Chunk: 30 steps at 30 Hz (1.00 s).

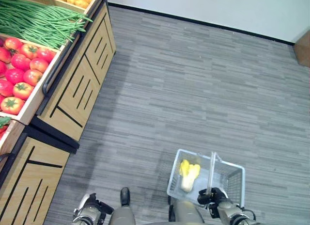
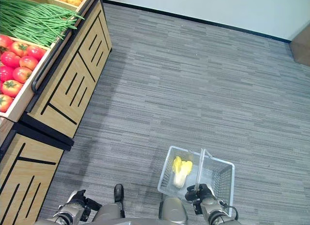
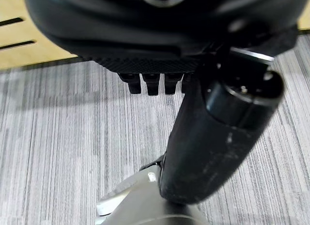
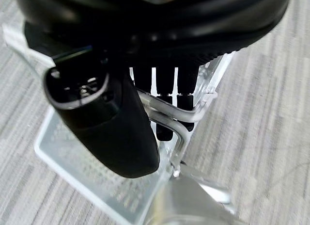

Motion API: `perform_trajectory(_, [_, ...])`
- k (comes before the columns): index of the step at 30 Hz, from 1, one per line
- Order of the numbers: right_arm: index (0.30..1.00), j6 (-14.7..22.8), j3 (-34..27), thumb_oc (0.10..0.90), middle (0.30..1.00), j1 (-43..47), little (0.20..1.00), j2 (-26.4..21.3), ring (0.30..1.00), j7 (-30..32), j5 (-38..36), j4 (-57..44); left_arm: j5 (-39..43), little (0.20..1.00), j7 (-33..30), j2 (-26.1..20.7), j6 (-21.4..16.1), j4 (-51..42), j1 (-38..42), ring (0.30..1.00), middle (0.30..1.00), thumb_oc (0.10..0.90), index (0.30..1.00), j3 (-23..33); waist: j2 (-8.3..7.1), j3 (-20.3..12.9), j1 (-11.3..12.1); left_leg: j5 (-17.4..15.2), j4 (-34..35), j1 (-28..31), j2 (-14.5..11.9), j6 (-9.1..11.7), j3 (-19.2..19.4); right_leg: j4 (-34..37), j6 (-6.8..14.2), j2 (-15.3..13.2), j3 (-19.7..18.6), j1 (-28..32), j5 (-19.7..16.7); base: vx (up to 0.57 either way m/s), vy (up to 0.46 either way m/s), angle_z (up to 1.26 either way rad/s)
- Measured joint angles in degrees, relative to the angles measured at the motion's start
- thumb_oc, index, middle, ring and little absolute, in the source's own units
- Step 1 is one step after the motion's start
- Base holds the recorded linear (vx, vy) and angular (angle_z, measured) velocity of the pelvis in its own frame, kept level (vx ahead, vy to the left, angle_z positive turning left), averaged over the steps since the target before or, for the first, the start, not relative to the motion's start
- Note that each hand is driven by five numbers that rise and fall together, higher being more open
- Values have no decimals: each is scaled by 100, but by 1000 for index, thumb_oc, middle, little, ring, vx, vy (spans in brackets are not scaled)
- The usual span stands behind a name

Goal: Get the vegetables into the basket

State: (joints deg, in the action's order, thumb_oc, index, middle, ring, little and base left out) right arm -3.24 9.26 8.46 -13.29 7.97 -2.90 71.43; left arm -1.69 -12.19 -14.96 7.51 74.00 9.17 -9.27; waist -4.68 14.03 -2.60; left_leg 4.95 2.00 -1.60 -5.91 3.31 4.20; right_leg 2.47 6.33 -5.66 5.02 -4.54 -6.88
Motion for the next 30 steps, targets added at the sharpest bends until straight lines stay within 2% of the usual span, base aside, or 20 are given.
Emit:
perform_trajectory(1, [300,3,6,400,300,-4,300,-52,300,-2,0,14,2,1000,0,26,-45,-8,105,1000,1000,900,1000,-18,40,3,-23,4,-219,-147,-44,16,-211,-186,-74,51,23,-7,210,94,-206,57])
perform_trajectory(3, [300,4,9,400,300,15,300,-86,300,-1,9,13,5,1000,1,58,-58,-12,157,1000,1000,900,1000,-19,99,9,-19,38,-248,-197,-127,60,-291,-294,-122,124,160,-19,330,55,-199,55])
perform_trajectory(5, [300,11,16,400,300,25,300,-124,300,0,1,17,60,1000,-10,70,-61,-8,312,1000,1000,900,1000,-26,194,54,-52,150,-496,-502,-201,220,-644,-512,-214,303,127,-92,605,42,-189,85])
perform_trajectory(9, [300,10,32,400,300,158,300,-194,300,11,5,78,296,1000,-25,95,-78,-67,286,1000,1000,900,1000,-16,344,72,34,501,-239,-667,-407,380,-687,-748,-427,567,270,-307,745,0,-147,48])
perform_trajectory(10, [300,9,32,400,300,154,300,-207,300,23,-3,73,336,1000,-53,72,-94,-133,351,1000,1000,900,1000,-29,368,70,-16,571,-380,-903,-393,447,-813,-929,-493,597,163,-485,872,-6,-108,66])
perform_trajectory(11, [300,-3,25,400,300,157,300,-220,300,39,-24,86,343,1000,-51,49,-99,-169,415,1000,1000,900,1000,-129,362,68,14,844,-159,-948,-398,548,-870,-975,-565,568,294,-571,908,-16,-208,72])
perform_trajectory(13, [300,20,35,400,300,229,300,-242,300,71,-21,90,404,1000,-53,36,-102,-172,427,1000,1000,900,1000,-156,357,79,50,1273,-24,-1132,-397,575,-852,-1078,-689,629,486,-719,948,-22,-162,58])
perform_trajectory(14, [300,19,45,400,300,209,300,-231,300,72,-30,97,400,1000,-55,-2,-103,-192,490,1000,1000,900,1000,-186,280,123,14,1416,55,-1184,-385,647,-836,-992,-789,509,661,-713,914,-27,-99,51])
perform_trajectory(15, [300,23,108,400,300,217,300,-234,300,81,-30,85,408,1000,-56,-7,-101,-216,489,1000,1000,900,1000,-178,207,132,31,1162,-56,-1151,-332,614,-816,-909,-913,476,673,-695,797,-32,-133,58])
perform_trajectory(16, [300,65,254,400,300,164,300,-292,300,89,-29,69,404,1000,-52,9,-91,-196,457,1000,1000,900,1000,-211,190,129,-24,558,-509,-1088,-263,452,-685,-836,-862,430,879,-640,669,-10,-63,52])
perform_trajectory(17, [300,73,237,400,300,128,300,-304,300,98,-39,74,401,1000,-51,32,-98,-182,494,1000,1000,900,1000,-236,257,110,-77,378,-558,-1082,-267,356,-581,-846,-845,418,1026,-632,679,-7,-7,109])
perform_trajectory(18, [300,72,206,400,300,72,300,-315,300,95,-53,73,400,1000,-31,84,-105,-181,548,1000,1000,900,1000,-254,287,129,-158,514,-397,-1114,-290,210,-299,-917,-768,374,1314,-635,735,-2,27,102])
perform_trajectory(19, [300,70,179,400,300,64,300,-323,300,88,-54,75,394,1000,-19,116,-103,-181,577,1000,1000,900,1000,-277,290,134,-145,551,-267,-1146,-286,199,-122,-949,-754,318,1472,-599,729,45,62,138])
perform_trajectory(20, [300,78,104,400,300,-15,300,-442,300,84,-47,70,388,1000,-6,293,-61,-105,680,1000,1000,900,1000,-458,400,139,-258,219,6,-1091,-347,-97,846,-961,-759,220,1810,-526,792,-1,105,117])
perform_trajectory(21, [300,12,27,400,300,-3,300,-426,300,107,-39,87,388,1000,-2,293,-42,-167,672,1000,1000,900,1000,-438,326,181,-283,99,-228,-1083,-517,1,1652,-940,-836,53,1992,-443,857,14,145,123])
perform_trajectory(22, [300,20,18,400,300,-1,300,-429,300,110,-23,72,375,1000,28,272,-55,-244,601,1000,1000,900,1000,-463,250,140,-326,45,-262,-1070,-567,77,2049,-920,-761,-104,2053,-417,838,-7,157,95])
perform_trajectory(23, [300,18,10,400,300,-5,300,-505,300,123,-7,69,376,1000,60,318,-51,-278,576,1000,1000,900,1000,-460,256,116,-408,55,-280,-1013,-578,74,2334,-907,-628,-276,2124,-412,840,68,148,57])
perform_trajectory(24, [300,18,10,400,300,-5,300,-505,300,123,-7,69,376,1000,60,318,-51,-278,576,1000,1000,900,1000,-460,256,116,-408,55,-280,-1013,-578,74,2334,-907,-628,-276,2124,-412,840,63,215,-1])
perform_trajectory(25, [300,15,5,400,300,20,300,-553,300,169,31,32,405,1000,152,409,-24,-208,287,1000,1000,900,1000,-369,368,80,-387,240,54,-359,-490,125,1990,-1120,-273,-399,1755,-448,765,39,208,-17])
perform_trajectory(30, [300,-32,-3,400,300,-28,300,-314,300,125,24,70,398,1000,158,173,-73,-268,365,1000,1000,900,1000,-367,27,71,-274,37,-26,-443,11,-198,2014,-1089,39,-773,1250,-573,636,8,141,-2])
